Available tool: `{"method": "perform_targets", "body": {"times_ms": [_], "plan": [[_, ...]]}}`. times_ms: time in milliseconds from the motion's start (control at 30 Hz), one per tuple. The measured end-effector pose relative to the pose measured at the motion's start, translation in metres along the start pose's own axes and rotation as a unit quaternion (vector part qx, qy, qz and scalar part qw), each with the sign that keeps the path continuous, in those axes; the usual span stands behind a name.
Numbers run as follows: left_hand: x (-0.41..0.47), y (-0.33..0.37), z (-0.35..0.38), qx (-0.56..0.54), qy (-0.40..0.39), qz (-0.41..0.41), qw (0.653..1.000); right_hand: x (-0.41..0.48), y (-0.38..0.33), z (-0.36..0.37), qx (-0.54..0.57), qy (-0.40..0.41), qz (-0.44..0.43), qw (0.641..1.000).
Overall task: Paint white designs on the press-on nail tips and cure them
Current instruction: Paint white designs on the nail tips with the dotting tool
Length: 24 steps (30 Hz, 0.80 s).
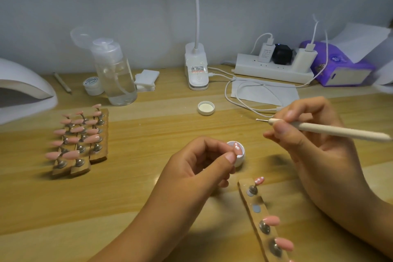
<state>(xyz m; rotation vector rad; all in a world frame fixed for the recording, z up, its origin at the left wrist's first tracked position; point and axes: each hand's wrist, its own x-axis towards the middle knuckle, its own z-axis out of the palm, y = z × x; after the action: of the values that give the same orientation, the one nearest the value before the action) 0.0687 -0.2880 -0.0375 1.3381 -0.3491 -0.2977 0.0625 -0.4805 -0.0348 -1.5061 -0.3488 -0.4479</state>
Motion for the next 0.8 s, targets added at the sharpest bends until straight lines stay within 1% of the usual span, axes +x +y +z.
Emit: {"method": "perform_targets", "body": {"times_ms": [167,267,433,600,800], "plan": [[-0.001,-0.003,0.001,0.03,-0.017,0.009,0.999,0.004,-0.001,-0.004,0.106,-0.026,0.09,0.99],[-0.001,-0.004,0.0,0.037,-0.016,0.007,0.999,0.006,-0.002,-0.002,0.151,-0.04,0.125,0.98],[-0.001,-0.005,-0.001,0.055,-0.024,0.014,0.998,0.007,-0.004,0.004,0.167,-0.039,0.148,0.974],[-0.001,-0.007,-0.001,0.064,-0.024,0.009,0.998,0.005,-0.007,0.005,0.177,-0.081,0.156,0.968],[-0.001,-0.008,0.0,0.059,-0.026,0.0,0.998,0.003,-0.01,0.006,0.134,-0.103,0.144,0.975]]}}
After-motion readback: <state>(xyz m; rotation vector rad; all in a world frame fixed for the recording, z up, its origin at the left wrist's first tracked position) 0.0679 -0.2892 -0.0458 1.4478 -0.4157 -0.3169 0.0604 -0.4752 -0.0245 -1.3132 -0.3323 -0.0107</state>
